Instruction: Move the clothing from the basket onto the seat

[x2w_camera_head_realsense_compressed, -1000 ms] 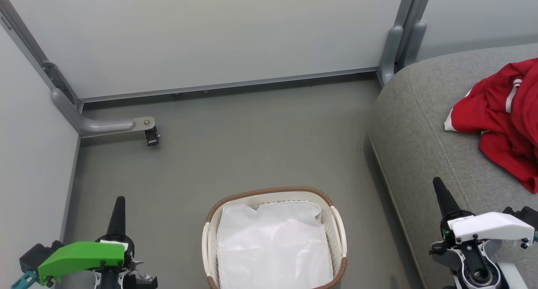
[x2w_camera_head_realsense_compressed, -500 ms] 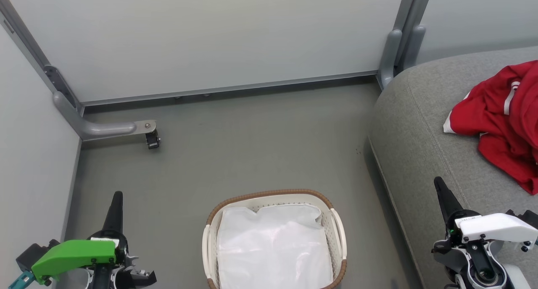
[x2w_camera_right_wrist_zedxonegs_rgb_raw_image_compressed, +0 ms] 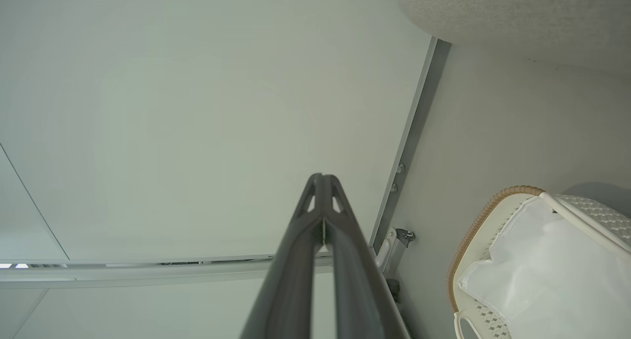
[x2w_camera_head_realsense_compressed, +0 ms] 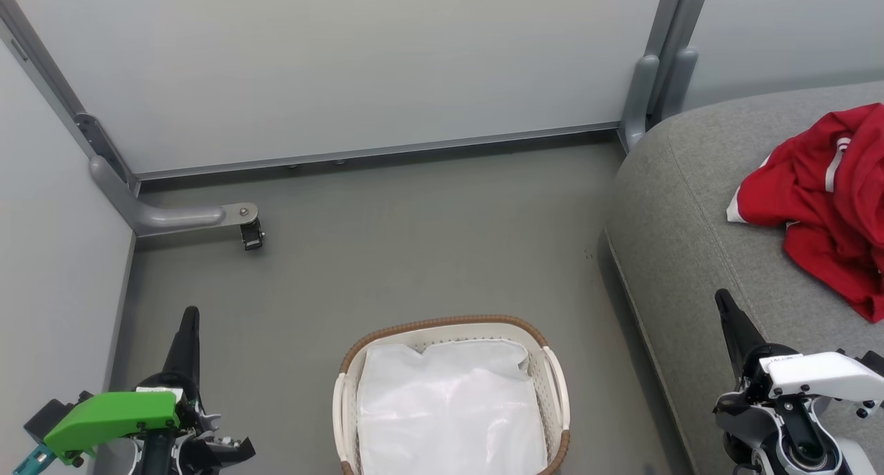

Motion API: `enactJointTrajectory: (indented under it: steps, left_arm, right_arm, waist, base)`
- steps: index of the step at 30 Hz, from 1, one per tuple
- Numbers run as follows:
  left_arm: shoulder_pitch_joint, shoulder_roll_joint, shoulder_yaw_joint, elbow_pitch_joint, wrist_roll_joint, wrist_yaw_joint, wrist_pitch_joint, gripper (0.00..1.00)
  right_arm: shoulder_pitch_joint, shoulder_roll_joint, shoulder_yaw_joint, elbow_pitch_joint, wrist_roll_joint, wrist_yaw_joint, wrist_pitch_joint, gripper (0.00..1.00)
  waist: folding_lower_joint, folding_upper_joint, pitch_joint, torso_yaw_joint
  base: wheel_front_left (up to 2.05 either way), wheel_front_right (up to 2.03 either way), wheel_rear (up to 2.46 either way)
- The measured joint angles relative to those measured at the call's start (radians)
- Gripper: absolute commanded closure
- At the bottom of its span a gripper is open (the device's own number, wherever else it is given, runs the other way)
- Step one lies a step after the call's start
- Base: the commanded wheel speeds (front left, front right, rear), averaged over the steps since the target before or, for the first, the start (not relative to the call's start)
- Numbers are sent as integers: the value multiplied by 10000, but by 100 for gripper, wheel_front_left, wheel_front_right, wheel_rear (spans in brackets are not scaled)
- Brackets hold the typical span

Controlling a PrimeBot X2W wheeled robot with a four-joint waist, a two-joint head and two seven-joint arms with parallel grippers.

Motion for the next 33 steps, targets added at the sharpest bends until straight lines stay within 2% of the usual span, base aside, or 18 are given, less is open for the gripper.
enactJointTrajectory:
  steps: [12, 33]
  left_arm:
    - [-96, 4, 109, -73, -740, -67, 178, 100]
    - [-98, 4, 113, -77, -742, -69, 178, 100]
  right_arm:
    - [35, 27, -105, -77, 729, 0, 190, 100]
    - [37, 29, -111, -81, 731, 0, 190, 100]
  waist:
    - [0, 0, -96, -1]
    - [0, 0, -96, -1]
  base:
    - [0, 0, 0]
    - [0, 0, 0]
